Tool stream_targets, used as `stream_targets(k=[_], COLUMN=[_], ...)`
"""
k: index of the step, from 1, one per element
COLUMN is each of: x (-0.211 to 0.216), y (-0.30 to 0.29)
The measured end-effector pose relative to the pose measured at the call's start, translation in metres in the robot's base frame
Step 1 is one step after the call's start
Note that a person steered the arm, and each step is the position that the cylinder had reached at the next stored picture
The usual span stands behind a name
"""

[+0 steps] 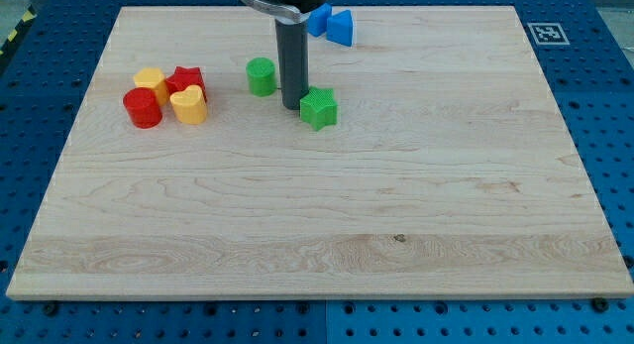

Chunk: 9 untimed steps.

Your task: Separate the green blocks on the board

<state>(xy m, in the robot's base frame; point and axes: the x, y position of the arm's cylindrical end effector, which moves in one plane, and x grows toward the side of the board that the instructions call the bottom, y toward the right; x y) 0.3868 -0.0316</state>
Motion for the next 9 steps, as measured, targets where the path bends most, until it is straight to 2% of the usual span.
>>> stream_targets(k=[1,2,3,4,5,6,7,8,9], x=[-0.004,0.013,0.055,0.099,0.105,0.079,0.061,0.034,-0.027], y=[-0.002,-0.008,-0.032,-0.073,-0.148,-0.229,-0.273,-0.273,-0.265])
